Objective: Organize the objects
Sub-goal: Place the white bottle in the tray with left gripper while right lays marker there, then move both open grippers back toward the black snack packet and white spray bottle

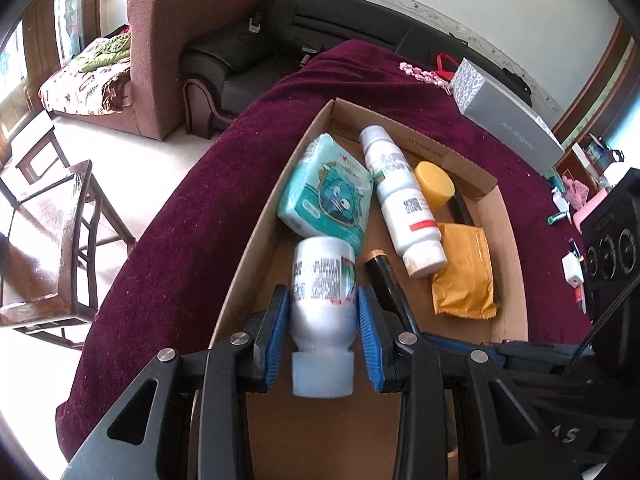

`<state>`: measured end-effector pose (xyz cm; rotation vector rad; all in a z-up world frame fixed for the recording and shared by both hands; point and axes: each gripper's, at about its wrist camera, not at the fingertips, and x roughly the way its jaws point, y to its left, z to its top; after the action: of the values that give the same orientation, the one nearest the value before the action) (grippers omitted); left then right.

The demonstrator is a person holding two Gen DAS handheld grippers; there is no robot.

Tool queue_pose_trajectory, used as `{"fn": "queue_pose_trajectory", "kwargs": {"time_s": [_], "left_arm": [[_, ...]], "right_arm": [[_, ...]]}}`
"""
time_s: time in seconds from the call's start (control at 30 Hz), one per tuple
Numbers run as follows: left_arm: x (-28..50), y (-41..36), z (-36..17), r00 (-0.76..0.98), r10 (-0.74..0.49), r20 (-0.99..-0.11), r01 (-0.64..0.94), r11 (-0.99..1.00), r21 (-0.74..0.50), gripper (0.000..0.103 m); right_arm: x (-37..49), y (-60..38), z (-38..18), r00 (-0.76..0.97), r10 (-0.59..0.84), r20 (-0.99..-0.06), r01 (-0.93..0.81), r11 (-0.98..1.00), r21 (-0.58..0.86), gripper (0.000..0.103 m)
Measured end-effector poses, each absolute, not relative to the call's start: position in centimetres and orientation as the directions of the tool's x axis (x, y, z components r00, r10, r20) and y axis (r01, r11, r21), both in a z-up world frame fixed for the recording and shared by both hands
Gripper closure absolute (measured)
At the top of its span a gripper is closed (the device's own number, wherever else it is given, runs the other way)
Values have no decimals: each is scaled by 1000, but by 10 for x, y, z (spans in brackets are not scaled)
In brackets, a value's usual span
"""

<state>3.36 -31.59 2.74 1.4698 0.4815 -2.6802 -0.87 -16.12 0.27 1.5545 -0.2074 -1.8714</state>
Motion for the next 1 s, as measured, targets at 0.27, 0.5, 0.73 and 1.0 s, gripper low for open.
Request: {"fn": "queue_pose_trajectory", "kwargs": {"time_s": [0.27,0.5,0.73,1.0], "left_arm": [[40,-328,37,-584,125,-802,211,-931,-298,72],[64,-335,64,-667,128,-734,226,-904,-363,61],[90,-317,103,-765,155,-626,183,-879,-441,48],[103,-252,142,-820,229,-525,11,-910,-414,45]], "right_arm": [[-10,-167,7,-89,-573,-815,415,-765,493,81],[-1,-153,32,-194,-605,-772,447,-756,479,53],[24,-118,82,-360,-635,-684,515,-746,422,35],[69,-29,148,-685,-560,-465,468,-828,307,19]]}}
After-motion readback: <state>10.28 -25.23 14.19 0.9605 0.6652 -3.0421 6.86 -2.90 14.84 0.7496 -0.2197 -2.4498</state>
